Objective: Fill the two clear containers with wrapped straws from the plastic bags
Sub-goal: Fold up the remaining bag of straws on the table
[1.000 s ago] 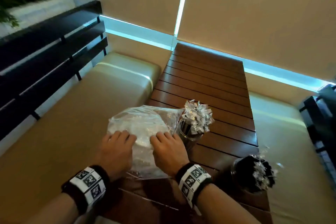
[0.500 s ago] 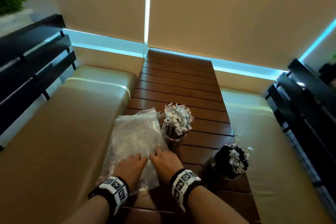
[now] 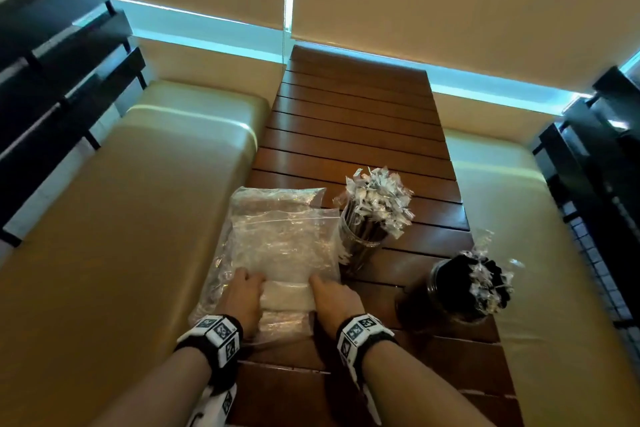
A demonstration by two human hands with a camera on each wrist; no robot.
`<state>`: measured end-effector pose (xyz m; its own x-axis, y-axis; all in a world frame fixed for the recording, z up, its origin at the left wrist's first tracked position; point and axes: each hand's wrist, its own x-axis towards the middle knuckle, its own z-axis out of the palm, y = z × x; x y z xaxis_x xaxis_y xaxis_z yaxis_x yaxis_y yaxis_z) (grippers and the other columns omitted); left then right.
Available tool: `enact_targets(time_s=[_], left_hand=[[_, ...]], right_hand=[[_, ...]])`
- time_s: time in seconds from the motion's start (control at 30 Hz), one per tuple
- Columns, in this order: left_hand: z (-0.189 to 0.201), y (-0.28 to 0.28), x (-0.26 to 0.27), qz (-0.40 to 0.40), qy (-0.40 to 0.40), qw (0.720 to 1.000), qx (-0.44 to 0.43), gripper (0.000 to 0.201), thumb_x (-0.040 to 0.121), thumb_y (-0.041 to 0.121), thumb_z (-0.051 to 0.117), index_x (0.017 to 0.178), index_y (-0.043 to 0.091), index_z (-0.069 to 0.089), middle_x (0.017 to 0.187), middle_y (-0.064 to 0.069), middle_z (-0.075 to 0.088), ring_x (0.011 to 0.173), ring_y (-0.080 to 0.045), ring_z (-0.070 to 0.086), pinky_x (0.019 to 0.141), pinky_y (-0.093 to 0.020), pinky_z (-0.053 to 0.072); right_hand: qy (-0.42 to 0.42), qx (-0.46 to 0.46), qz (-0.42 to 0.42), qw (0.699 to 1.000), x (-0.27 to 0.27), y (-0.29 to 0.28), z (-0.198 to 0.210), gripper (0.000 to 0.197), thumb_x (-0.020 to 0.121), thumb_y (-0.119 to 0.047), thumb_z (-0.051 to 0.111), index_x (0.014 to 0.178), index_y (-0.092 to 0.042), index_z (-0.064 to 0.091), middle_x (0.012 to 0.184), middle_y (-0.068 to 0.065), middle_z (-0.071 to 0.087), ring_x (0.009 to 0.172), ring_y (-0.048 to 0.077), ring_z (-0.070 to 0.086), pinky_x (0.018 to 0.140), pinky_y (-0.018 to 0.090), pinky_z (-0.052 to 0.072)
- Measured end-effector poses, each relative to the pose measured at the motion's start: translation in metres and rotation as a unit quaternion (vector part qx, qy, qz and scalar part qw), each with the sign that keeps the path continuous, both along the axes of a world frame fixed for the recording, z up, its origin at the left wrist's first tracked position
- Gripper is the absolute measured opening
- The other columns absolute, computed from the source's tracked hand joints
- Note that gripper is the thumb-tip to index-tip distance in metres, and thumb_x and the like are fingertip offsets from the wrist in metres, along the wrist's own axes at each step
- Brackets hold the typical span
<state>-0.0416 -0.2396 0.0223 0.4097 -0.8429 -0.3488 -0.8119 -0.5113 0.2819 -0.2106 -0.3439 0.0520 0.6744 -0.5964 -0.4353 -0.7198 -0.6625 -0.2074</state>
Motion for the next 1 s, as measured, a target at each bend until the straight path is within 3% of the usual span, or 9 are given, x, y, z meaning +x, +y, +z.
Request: enact_targets(time_s=[0.13,0.23,0.3,0.37,0.5,0.7,0.77,0.87,1.0], left_hand=[[0.007,-0.004,0.0,-0.009,-0.076,0.996,-0.038,0.009,0.09,0.023,0.053,0.097,0.019,0.049,0.097,-0.002,0.052,0.076,-0.019,0.049,0.068,-0.035,0.05],[0.01,-0.007,-0.006,-0.079,-0.047,0.995,-0.035,0.038,0.066,0.012,0.079,0.098,0.02,0.06,0.099,-0.003,0.054,0.085,-0.021,0.051,0.058,-0.033,0.052],[0.004,-0.004,-0.007,-0.147,-0.114,0.982,-0.028,0.035,0.054,0.015,0.084,0.086,0.017,0.067,0.089,-0.005,0.06,0.077,-0.024,0.057,0.063,-0.037,0.053],[0.001,0.0,-0.007,-0.206,-0.169,0.963,-0.03,0.029,0.054,0.022,0.08,0.08,0.016,0.068,0.083,-0.006,0.062,0.074,-0.026,0.059,0.074,-0.042,0.05],[-0.004,0.01,-0.005,-0.242,-0.157,0.956,-0.057,0.035,0.054,0.028,0.066,0.086,0.016,0.063,0.089,-0.006,0.058,0.076,-0.025,0.055,0.071,-0.041,0.051],[-0.012,0.003,0.005,-0.207,-0.134,0.963,-0.109,0.048,0.047,0.021,0.084,0.091,0.023,0.065,0.089,0.002,0.062,0.076,-0.019,0.063,0.078,-0.04,0.056],[-0.009,0.004,0.011,-0.183,-0.111,0.969,-0.122,0.055,0.045,0.017,0.087,0.095,0.027,0.065,0.089,0.007,0.064,0.08,-0.016,0.065,0.085,-0.044,0.054],[-0.006,0.003,0.012,-0.136,-0.097,0.979,-0.119,0.06,0.046,0.013,0.087,0.101,0.028,0.067,0.094,0.009,0.069,0.088,-0.016,0.067,0.082,-0.042,0.053],[-0.01,-0.003,0.011,-0.053,-0.032,0.993,-0.101,0.051,0.076,0.004,0.068,0.12,0.028,0.061,0.116,0.01,0.064,0.107,-0.015,0.057,0.095,-0.034,0.044]], right_hand=[[-0.012,-0.024,0.002,1.0,0.004,0.003,-0.01,0.04,0.095,-0.005,0.043,0.131,-0.016,0.033,0.124,0.012,0.045,0.096,0.042,0.063,0.07,0.045,0.048],[-0.029,-0.081,0.074,0.994,0.006,0.01,-0.012,0.027,0.086,-0.012,0.06,0.112,-0.013,0.053,0.111,0.01,0.049,0.088,0.035,0.061,0.06,0.041,0.049],[0.002,-0.149,0.129,0.98,0.006,0.011,-0.017,0.02,0.071,-0.023,0.073,0.088,-0.015,0.064,0.096,0.007,0.058,0.082,0.029,0.059,0.063,0.039,0.051],[-0.001,-0.177,0.167,0.97,0.003,0.013,-0.019,0.022,0.068,-0.031,0.07,0.083,-0.016,0.066,0.094,0.007,0.06,0.084,0.027,0.055,0.071,0.04,0.05],[0.0,-0.179,0.183,0.967,-0.002,0.014,-0.016,0.032,0.065,-0.034,0.07,0.088,-0.013,0.064,0.091,0.008,0.059,0.082,0.026,0.055,0.073,0.039,0.05],[-0.027,-0.138,0.12,0.983,0.008,0.015,-0.015,0.026,0.069,-0.025,0.076,0.09,-0.017,0.063,0.075,0.003,0.067,0.064,0.023,0.065,0.062,0.035,0.053],[-0.039,-0.107,0.09,0.989,0.007,0.009,-0.011,0.023,0.076,-0.017,0.068,0.098,-0.016,0.059,0.083,0.005,0.069,0.071,0.027,0.067,0.067,0.038,0.054],[-0.056,-0.08,0.077,0.992,0.006,0.0,-0.009,0.028,0.085,-0.014,0.059,0.113,-0.017,0.054,0.096,0.007,0.067,0.081,0.031,0.066,0.071,0.039,0.051],[-0.056,-0.051,0.041,0.996,0.009,-0.003,-0.006,0.041,0.093,-0.005,0.049,0.131,-0.019,0.043,0.121,0.009,0.054,0.101,0.033,0.06,0.079,0.041,0.05]])
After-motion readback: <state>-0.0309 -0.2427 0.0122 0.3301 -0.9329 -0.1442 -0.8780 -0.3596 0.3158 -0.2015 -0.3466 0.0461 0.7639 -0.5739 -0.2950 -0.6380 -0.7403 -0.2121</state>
